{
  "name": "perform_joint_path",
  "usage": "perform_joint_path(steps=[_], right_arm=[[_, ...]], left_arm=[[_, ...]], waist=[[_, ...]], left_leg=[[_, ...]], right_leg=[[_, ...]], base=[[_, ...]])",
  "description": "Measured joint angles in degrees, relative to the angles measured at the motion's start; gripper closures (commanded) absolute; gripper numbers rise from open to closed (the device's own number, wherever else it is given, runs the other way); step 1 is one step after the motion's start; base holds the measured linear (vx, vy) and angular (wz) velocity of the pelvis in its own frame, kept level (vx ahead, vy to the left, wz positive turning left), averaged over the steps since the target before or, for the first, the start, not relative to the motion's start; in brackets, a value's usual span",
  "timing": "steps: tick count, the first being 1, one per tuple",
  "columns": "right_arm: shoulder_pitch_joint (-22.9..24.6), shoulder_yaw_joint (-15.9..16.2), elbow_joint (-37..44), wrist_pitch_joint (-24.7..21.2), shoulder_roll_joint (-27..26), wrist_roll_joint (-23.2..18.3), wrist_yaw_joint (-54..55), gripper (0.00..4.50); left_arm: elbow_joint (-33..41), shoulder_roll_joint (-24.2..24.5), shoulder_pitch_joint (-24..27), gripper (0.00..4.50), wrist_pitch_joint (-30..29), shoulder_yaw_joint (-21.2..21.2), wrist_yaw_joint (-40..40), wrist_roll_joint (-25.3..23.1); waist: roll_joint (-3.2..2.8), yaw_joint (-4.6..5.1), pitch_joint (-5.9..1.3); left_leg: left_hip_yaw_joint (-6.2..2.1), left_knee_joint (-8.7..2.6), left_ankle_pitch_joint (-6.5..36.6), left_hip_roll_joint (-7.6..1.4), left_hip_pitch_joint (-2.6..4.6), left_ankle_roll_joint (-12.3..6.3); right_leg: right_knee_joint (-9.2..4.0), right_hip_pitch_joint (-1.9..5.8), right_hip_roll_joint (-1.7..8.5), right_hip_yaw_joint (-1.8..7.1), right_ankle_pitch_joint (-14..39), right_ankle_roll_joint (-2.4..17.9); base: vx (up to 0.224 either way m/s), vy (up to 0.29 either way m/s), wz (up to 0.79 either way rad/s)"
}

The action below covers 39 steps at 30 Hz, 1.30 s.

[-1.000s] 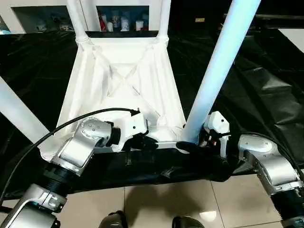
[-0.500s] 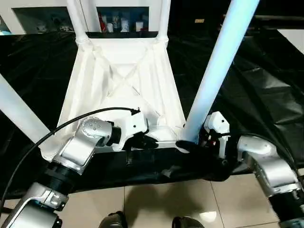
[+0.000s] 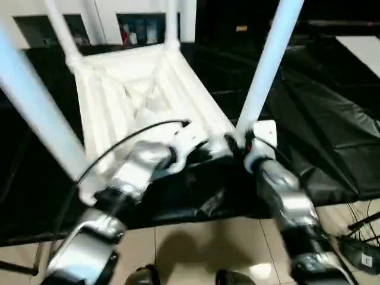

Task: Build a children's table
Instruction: Rotate leg to tighten

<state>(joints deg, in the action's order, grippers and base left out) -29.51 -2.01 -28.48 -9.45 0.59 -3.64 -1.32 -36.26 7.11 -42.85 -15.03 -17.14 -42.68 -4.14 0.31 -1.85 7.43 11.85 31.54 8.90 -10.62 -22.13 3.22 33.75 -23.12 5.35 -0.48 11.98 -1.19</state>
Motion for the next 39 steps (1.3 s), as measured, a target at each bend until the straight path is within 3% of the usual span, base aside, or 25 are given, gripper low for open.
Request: perform_joint_path(steps=[1,2,7,13,20,22,27,36,39], right_arm=[[0.18,-0.08,0.06,0.33,0.0,-0.02,-0.27,1.78],[0.57,-0.22,0.35,0.97,0.0,-0.13,-1.02,1.22],[3.1,-0.45,3.38,2.42,0.52,-1.84,-7.23,0.8],[5.2,2.11,9.75,0.06,8.26,-5.48,-19.36,0.31],[10.01,7.23,17.82,-1.6,23.03,-7.19,-41.36,0.31],[11.08,8.08,17.94,-1.43,24.79,-7.23,-45.15,0.31],[11.15,10.48,18.42,-1.55,26.39,-7.27,-50.06,0.31],[10.72,10.49,18.52,-2.93,27.05,-8.04,-52.55,0.31],[10.75,10.4,18.52,-3.15,27.1,-8.27,-53.38,0.57]], left_arm=[[0.01,0.05,0.0,4.5,0.15,-0.1,-0.15,-0.03],[0.3,0.31,0.04,4.5,0.22,-0.17,-0.72,-0.05],[2.52,2.3,1.02,4.5,0.71,-0.5,-2.89,-0.05],[8.32,5.98,3.69,4.5,1.68,-0.59,-6.88,0.27],[16.19,12.25,8.67,4.5,3.01,-0.73,-17.04,3.68],[17.86,14.34,9.82,4.5,3.05,-0.71,-20.25,5.0],[20.25,15.75,11.12,4.5,2.83,-1.37,-24.44,5.76],[20.37,16.25,11.17,4.5,2.46,-1.38,-25.29,6.23],[20.73,16.53,11.41,4.5,2.4,-1.29,-25.43,6.27]], waist=[[0.0,-0.02,0.0],[0.02,-0.03,0.01],[0.04,0.05,0.11],[-0.14,-0.01,0.34],[-0.42,-0.3,0.33],[-0.45,-0.16,0.36],[-0.42,-0.25,0.45],[-0.43,-0.15,0.48],[-0.39,-0.11,0.5]], left_leg=[[0.0,-0.01,0.0,0.0,0.01,0.0],[-0.01,-0.02,0.0,-0.01,-0.01,0.0],[-0.01,-0.17,0.0,-0.07,-0.07,0.0],[0.03,-0.48,-0.12,-0.17,-0.6,0.15],[0.06,-0.3,-0.3,-0.35,-0.87,-0.16],[0.13,-0.2,-0.28,-0.35,-0.91,-0.16],[0.26,-0.1,-0.26,-0.3,-0.96,-0.19],[0.27,-0.07,-0.26,-0.36,-0.95,-0.19],[0.27,-0.06,-0.26,-0.36,-0.95,-0.19]], right_leg=[[-0.04,0.03,0.0,0.0,0.0,-0.01],[-0.04,0.04,0.0,-0.02,-0.02,-0.03],[-0.04,-0.1,-0.02,-0.07,-0.33,-0.3],[0.01,-0.77,-0.08,-0.19,-1.21,-0.08],[0.02,-0.88,-0.16,-0.28,-0.65,-0.13],[-0.01,-0.9,-0.13,-0.23,-0.59,-0.11],[-0.17,-0.84,-0.03,-0.18,-0.6,-0.09],[-0.15,-0.85,-0.06,-0.18,-0.6,-0.08],[-0.13,-0.85,-0.06,-0.18,-0.6,-0.08]], base=[[0.0,0.0,0.0],[0.0,0.0,0.0],[0.0,0.0,0.0],[0.0,0.0,0.0],[0.014,0.001,0.0],[0.0,0.0,0.0],[0.0,0.0,0.0],[0.0,0.0,0.0],[0.0,0.0,0.0]])
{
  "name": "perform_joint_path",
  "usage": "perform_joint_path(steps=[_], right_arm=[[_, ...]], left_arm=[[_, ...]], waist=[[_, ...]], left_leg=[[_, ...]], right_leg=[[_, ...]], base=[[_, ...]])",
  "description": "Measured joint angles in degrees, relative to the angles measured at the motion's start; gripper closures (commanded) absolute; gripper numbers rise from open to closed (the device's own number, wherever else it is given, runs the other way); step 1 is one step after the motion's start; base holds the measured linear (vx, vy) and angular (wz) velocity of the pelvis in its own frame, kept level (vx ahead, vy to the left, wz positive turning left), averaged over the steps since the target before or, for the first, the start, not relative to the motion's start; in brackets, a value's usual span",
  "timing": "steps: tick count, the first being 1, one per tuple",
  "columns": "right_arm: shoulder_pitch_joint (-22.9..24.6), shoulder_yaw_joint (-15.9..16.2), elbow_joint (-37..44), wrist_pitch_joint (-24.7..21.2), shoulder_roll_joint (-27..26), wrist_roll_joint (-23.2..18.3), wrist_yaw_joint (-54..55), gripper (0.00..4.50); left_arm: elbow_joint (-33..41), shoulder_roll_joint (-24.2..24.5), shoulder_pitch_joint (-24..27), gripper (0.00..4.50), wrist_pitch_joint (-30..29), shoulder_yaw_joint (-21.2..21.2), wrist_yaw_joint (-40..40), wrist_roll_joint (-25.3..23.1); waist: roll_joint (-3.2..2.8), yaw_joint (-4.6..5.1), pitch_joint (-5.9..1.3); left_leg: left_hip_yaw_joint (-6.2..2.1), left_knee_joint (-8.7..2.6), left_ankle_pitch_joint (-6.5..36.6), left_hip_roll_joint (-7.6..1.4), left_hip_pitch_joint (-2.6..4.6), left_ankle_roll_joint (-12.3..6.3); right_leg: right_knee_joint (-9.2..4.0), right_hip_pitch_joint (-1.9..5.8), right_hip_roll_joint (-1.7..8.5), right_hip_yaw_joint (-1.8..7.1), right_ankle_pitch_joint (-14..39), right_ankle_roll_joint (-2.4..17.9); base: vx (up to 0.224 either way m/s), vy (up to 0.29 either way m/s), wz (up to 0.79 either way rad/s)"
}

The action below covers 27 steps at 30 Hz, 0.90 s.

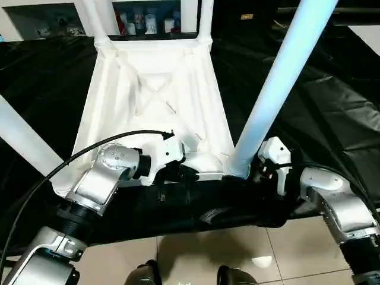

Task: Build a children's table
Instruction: Rotate leg to tighten

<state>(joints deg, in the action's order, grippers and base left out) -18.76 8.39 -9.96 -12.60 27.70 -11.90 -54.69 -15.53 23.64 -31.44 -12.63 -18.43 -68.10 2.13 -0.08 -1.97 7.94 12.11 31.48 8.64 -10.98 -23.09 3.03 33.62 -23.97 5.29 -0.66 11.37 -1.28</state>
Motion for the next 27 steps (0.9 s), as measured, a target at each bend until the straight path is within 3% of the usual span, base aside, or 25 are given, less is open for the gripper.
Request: perform_joint_path(steps=[7,16,20,27], right_arm=[[0.21,-0.26,-0.01,-0.91,0.04,-1.37,-0.42,1.05],[0.8,-1.14,-0.01,-0.95,-0.48,-1.73,-0.8,1.05],[0.76,-1.37,0.0,-1.76,-0.65,-2.96,-1.26,0.51],[0.55,-1.82,0.3,-1.75,-1.14,-3.56,-1.87,0.42]], left_arm=[[0.06,0.22,0.1,4.5,-0.22,0.29,-0.04,0.08],[0.0,0.24,0.09,4.5,-0.17,0.31,-0.04,0.11],[0.04,0.5,0.2,4.5,-0.07,0.35,-0.25,0.18],[0.12,0.66,0.36,4.5,0.05,0.35,-0.44,0.22]], waist=[[0.04,0.16,0.06],[0.05,0.16,0.1],[0.07,0.12,0.12],[0.07,0.11,0.12]], left_leg=[[0.01,0.12,0.0,-0.01,0.01,0.0],[0.01,0.19,0.0,-0.02,0.01,0.0],[0.01,0.22,0.0,-0.03,0.02,0.0],[0.01,0.31,0.0,-0.03,0.02,-0.01]], right_leg=[[0.19,-0.03,0.0,0.04,0.0,0.0],[0.3,-0.05,0.0,0.05,0.01,0.01],[0.35,-0.05,0.0,0.04,0.01,0.01],[0.41,-0.03,0.0,0.06,0.01,0.01]], base=[[0.0,0.0,0.0],[0.0,0.0,0.0],[0.0,0.0,0.0],[0.0,0.0,0.0]])
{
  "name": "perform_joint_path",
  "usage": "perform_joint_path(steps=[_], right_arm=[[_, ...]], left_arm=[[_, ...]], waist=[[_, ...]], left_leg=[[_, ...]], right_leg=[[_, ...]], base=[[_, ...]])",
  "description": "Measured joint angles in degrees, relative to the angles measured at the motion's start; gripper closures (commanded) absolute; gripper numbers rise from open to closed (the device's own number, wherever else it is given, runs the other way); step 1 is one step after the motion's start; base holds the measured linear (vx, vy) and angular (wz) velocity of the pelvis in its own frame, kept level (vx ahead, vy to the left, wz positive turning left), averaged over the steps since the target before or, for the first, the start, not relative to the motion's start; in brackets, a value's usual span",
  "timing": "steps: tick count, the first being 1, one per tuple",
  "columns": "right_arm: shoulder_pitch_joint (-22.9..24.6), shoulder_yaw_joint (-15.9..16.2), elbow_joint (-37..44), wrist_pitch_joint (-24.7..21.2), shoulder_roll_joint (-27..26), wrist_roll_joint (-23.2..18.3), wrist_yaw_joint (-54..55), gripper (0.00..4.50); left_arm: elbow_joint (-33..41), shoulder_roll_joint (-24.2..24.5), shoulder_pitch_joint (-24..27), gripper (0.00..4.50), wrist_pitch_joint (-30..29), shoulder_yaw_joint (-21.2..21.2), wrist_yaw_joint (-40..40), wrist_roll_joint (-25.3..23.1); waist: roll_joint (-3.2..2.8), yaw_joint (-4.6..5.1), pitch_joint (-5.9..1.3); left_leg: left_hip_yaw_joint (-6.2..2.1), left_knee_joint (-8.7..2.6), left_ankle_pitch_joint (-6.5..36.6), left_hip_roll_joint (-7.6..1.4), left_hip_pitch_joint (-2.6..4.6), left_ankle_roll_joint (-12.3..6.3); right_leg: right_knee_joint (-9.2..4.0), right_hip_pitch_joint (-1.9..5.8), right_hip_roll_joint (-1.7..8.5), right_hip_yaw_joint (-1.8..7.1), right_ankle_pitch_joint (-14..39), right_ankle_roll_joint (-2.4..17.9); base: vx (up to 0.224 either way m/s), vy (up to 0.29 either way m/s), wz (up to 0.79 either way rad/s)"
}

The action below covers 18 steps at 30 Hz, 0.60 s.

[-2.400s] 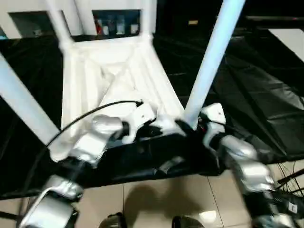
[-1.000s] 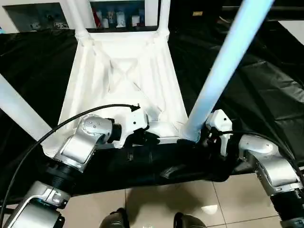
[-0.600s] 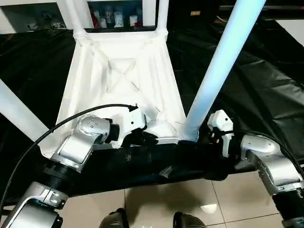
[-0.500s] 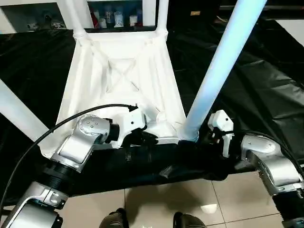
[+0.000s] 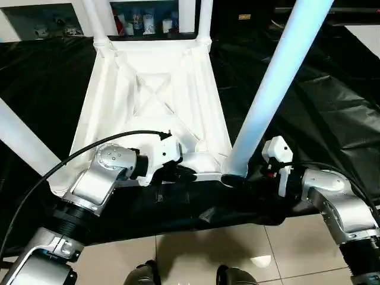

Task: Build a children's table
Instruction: Rotate leg to tighten

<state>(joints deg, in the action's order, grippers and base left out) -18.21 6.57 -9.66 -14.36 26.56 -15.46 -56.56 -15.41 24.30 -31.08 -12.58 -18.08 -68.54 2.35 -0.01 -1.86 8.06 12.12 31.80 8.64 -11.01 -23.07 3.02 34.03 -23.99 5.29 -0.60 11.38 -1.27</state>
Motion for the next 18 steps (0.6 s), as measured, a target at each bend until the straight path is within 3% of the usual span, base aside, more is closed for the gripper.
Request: perform_joint_path(steps=[3,18], right_arm=[[0.0,0.0,0.0,0.0,-0.09,-0.02,-0.19,0.42],[-0.29,0.04,0.68,-1.19,-1.19,-2.4,-2.04,1.73]], left_arm=[[0.0,0.01,0.01,4.5,0.02,0.01,0.0,0.0],[0.52,-0.04,0.28,4.5,0.01,-0.74,-1.59,0.0]], waist=[[0.0,-0.01,0.0],[-0.01,-0.44,-0.01]], left_leg=[[0.0,0.01,0.0,0.0,0.0,0.0],[-0.02,0.28,0.01,-0.01,0.0,-0.03]], right_leg=[[0.02,0.0,0.0,-0.01,0.0,0.0],[0.18,0.06,0.03,0.0,0.0,0.0]], base=[[0.0,0.0,0.0],[0.0,0.0,0.0]])
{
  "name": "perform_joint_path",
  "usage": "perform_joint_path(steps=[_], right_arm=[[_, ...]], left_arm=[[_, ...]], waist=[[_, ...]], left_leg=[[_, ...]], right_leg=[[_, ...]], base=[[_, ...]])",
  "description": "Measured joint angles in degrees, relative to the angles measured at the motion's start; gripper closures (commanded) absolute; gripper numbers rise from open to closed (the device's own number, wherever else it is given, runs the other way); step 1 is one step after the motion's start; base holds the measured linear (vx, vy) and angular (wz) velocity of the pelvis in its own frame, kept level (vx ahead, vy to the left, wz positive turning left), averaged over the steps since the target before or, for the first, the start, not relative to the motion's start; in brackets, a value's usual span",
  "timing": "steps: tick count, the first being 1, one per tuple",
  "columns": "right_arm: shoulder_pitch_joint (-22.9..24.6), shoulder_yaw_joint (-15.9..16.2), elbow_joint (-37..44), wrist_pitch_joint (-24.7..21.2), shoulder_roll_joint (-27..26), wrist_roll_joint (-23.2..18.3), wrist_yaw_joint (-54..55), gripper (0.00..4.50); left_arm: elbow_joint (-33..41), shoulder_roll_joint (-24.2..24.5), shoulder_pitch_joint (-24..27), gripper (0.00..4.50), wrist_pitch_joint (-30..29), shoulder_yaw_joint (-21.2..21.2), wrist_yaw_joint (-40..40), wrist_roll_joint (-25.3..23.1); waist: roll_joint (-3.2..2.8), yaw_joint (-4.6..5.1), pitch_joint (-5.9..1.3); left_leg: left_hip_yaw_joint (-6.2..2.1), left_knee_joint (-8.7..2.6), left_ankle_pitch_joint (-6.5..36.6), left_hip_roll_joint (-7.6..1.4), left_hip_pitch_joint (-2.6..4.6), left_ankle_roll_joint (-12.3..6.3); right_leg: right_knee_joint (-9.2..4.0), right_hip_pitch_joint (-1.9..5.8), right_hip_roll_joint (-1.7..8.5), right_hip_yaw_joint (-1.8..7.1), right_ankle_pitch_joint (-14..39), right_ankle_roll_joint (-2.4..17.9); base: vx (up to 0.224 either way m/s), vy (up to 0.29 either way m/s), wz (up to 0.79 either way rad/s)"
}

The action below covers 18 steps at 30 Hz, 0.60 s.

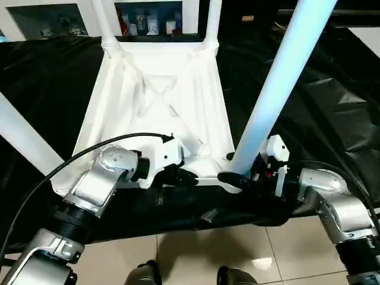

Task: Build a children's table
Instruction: Rotate leg to tighten

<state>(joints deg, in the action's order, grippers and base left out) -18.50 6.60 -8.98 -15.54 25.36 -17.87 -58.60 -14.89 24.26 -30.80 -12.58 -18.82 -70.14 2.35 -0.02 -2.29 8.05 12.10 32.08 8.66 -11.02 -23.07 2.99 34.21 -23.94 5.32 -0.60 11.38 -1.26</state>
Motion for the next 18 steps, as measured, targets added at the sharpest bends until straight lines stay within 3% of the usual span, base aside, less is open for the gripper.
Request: perform_joint_path(steps=[8,11,18], right_arm=[[0.0,0.12,-0.02,0.48,0.09,0.3,-0.04,1.87],[0.0,0.04,0.06,-0.16,0.09,0.06,-0.04,1.18],[0.29,0.26,1.16,-1.0,0.17,0.02,-0.25,0.74]], left_arm=[[-0.01,0.04,0.01,4.5,0.03,0.0,-0.06,0.0],[-0.02,0.03,0.01,4.5,0.04,0.0,-0.07,-0.01],[-0.18,0.06,-0.01,4.5,0.1,0.04,-0.04,-0.03]], waist=[[0.0,0.03,0.0],[0.0,0.02,0.0],[0.0,0.1,0.0]], left_leg=[[0.0,0.01,0.0,0.0,0.0,-0.01],[0.0,0.01,0.0,0.0,0.0,-0.01],[0.0,0.06,0.0,0.0,0.0,-0.01]], right_leg=[[0.01,0.0,0.0,0.0,0.0,0.0],[0.01,0.0,0.0,0.0,0.0,0.0],[0.06,0.0,0.0,0.01,0.0,0.0]], base=[[0.0,0.0,0.0],[0.0,0.0,0.0],[0.0,0.0,0.0]])
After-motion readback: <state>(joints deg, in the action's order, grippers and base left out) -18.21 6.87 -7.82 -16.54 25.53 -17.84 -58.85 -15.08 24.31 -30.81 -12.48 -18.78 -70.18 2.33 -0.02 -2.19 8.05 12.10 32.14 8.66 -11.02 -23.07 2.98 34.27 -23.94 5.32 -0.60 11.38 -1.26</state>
